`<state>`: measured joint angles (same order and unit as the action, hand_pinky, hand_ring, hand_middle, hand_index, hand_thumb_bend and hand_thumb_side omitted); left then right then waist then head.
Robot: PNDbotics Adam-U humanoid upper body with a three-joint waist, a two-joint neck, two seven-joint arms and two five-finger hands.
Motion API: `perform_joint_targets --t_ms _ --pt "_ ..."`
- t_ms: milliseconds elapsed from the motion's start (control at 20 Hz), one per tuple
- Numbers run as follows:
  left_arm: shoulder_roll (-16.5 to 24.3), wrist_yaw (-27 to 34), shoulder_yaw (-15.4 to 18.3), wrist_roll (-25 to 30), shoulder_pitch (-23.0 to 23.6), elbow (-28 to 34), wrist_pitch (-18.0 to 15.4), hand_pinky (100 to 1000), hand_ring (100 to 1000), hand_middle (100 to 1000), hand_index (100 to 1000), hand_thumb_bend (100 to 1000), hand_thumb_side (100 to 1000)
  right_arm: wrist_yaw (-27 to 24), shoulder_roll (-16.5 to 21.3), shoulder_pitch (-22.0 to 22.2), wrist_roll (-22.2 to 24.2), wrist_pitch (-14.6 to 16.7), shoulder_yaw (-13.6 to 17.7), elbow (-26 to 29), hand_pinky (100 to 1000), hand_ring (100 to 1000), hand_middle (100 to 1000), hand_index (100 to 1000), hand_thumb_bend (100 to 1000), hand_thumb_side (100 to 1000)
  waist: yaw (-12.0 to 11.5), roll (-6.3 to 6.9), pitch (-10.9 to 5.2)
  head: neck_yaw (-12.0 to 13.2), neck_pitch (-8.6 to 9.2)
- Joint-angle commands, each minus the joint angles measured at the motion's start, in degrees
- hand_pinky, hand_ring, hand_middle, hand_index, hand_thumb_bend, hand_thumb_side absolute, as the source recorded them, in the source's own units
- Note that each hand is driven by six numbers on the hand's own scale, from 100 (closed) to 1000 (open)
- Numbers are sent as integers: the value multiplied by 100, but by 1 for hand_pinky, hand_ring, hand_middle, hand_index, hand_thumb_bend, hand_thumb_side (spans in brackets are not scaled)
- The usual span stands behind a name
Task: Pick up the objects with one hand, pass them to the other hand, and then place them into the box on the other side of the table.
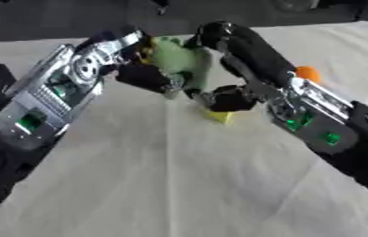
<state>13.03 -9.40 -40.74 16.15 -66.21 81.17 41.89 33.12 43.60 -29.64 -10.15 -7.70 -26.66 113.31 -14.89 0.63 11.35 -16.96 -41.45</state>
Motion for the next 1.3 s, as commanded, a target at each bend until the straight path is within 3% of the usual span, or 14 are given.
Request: perform_joint_targets --t_ms 50,200,350,450,750,1050,1300 --pt "248 217 100 -275 -44 -189 18 670 465 326 416 100 214 71 98 -29 54 41 38 128 826 792 703 782 606 108 13 18 -26 55 15" --pt "417 469 51 -479 2 -250 28 670 462 316 412 100 193 166 145 14 209 -28 56 128 882 884 837 913 692 210 26 37 -34 69 26" --pt "677 696 40 -660 82 -284 34 670 462 314 409 100 174 347 201 65 373 -131 89 128 906 927 887 953 593 377 43 63 -44 29 12" --pt "862 787 58 -756 147 -290 28 671 462 311 404 100 166 441 224 91 412 -180 99 128 914 942 907 966 565 424 59 81 -49 -3 -11" --pt "1514 791 322 -947 400 -223 -46 674 461 301 391 100 158 481 324 211 447 -78 101 128 906 927 896 958 596 389 94 114 -52 118 -30" --pt "2360 682 1023 -1324 876 -157 -201 682 466 304 395 100 149 465 511 452 323 -87 209 128 900 911 880 947 635 333 45 138 -49 336 52" --pt "3064 548 1702 -1669 1356 -210 -426 686 473 310 401 100 135 428 596 585 205 -91 298 128 893 902 871 939 644 318 89 121 -22 751 119"
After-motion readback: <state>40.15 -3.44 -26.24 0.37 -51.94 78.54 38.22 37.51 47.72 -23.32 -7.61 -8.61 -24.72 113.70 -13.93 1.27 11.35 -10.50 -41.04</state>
